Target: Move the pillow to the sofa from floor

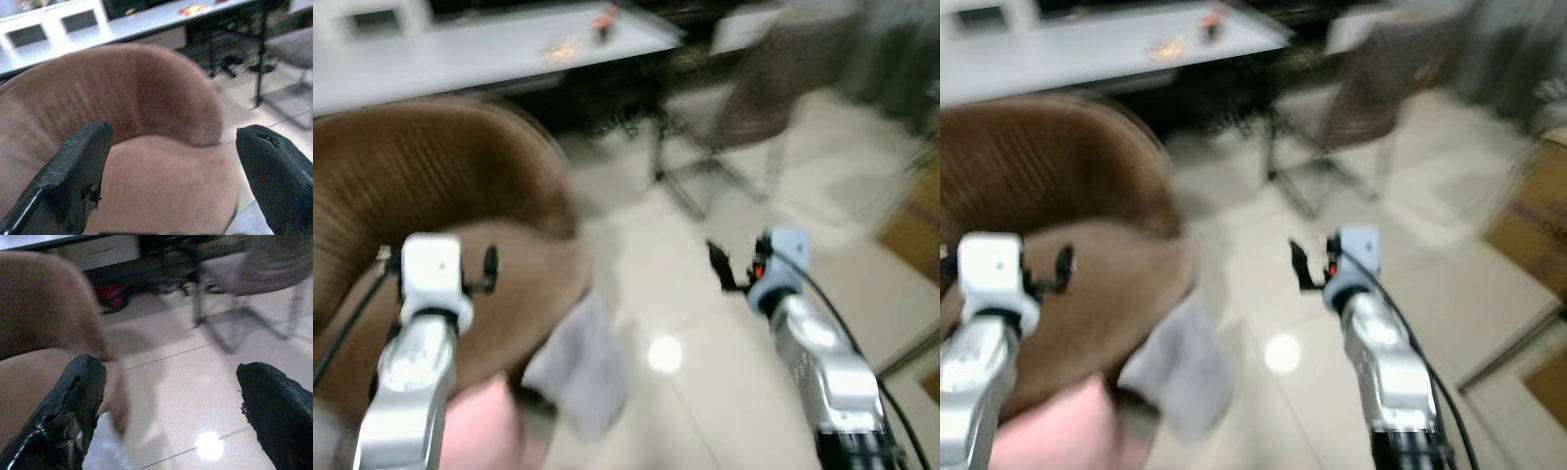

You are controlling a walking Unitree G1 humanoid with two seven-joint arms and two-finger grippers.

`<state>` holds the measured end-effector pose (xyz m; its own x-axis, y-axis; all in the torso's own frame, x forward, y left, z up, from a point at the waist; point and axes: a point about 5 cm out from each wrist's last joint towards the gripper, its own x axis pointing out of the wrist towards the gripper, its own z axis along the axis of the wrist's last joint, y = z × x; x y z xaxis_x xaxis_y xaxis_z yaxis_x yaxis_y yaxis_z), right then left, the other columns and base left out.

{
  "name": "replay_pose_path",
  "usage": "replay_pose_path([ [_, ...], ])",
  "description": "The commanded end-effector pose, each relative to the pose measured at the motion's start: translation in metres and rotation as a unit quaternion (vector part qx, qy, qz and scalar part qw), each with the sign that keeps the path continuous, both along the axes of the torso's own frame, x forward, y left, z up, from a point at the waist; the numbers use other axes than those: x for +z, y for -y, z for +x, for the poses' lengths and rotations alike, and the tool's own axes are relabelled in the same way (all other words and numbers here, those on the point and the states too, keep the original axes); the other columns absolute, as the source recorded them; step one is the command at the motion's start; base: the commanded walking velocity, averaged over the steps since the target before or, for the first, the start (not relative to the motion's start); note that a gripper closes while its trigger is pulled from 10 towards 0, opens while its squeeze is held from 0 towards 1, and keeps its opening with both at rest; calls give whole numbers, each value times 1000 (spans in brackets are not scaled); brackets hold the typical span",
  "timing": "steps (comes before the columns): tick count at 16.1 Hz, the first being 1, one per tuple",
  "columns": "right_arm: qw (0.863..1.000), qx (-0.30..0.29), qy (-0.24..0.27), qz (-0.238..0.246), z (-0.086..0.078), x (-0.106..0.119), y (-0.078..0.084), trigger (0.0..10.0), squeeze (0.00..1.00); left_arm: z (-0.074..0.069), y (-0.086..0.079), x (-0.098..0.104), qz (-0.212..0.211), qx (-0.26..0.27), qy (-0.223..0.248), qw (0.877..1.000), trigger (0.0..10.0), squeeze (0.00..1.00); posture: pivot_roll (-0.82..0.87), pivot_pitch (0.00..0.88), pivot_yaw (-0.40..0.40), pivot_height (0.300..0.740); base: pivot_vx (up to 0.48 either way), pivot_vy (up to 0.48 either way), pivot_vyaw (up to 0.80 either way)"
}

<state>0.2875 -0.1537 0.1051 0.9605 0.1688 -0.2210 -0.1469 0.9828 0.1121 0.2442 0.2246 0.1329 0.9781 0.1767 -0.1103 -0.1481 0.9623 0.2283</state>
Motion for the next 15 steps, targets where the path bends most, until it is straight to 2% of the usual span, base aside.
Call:
replay_pose_path([
  [1,1000,-6,0,-4,-1,0,2,10000,1000,2,3,-1,4,-10,-5,1000,10000,0,-62,0,64,740,0,-394,800],
  [8,1000,-18,4,-5,0,2,3,10000,1000,8,9,-2,4,-12,0,1000,10000,0,-78,0,58,740,0,-389,800],
  [11,1000,-23,2,-6,-1,1,6,10000,1000,11,16,2,8,-33,25,999,10000,0,-81,0,52,740,0,0,800],
  [13,999,-34,8,12,-1,1,7,10000,1000,10,24,4,18,-67,28,997,10000,0,-74,0,43,740,0,0,0],
  [14,999,-36,8,7,0,2,6,10000,1000,10,25,4,17,-69,28,997,10000,0,-72,0,42,740,0,0,0],
  [15,999,-24,13,-19,3,6,1,10000,1000,9,27,4,4,-73,33,997,10000,0,-66,0,36,740,0,0,0],
])
